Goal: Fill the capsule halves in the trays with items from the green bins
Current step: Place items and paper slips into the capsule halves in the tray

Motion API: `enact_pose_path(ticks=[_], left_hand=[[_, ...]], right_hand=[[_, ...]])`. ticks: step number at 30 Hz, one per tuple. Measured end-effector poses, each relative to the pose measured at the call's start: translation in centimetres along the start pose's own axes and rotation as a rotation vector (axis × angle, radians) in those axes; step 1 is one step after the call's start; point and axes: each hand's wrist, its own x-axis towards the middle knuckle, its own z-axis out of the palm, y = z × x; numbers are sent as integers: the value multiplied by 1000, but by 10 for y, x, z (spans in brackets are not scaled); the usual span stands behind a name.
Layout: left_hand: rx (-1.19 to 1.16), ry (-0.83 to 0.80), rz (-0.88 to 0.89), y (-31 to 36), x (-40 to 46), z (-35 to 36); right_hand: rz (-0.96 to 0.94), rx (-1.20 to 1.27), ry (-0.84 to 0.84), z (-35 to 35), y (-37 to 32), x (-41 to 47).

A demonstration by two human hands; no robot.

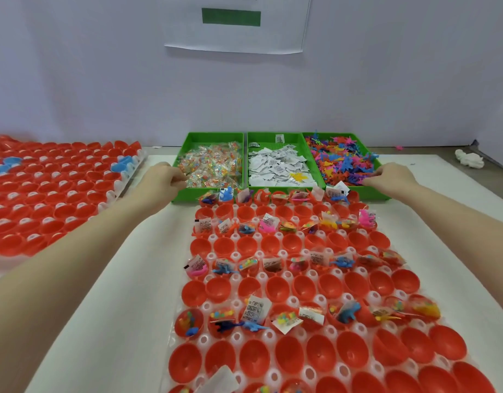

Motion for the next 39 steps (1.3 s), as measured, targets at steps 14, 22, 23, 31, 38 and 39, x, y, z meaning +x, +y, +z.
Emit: enact_pose_path(ticks=[14, 22, 23, 31, 38, 39], left_hand=[[-29, 105, 0, 1, -4, 2], [98, -36, -18, 5, -2, -1], [115, -50, -16, 5, -1, -1], [74, 46, -30, 4, -3, 1], [-7, 119, -7, 5, -8, -2], [-11, 127, -3, 7, -9, -2]], right_hand=[[-114, 131, 213, -3, -5, 2], [-145, 183, 6, -3, -9, 2], [-134, 169, 7, -3, -10, 2], [-179, 27, 204, -1, -18, 1], [-28, 227, 327, -4, -28, 1], [-15, 254, 344, -4, -33, -1]])
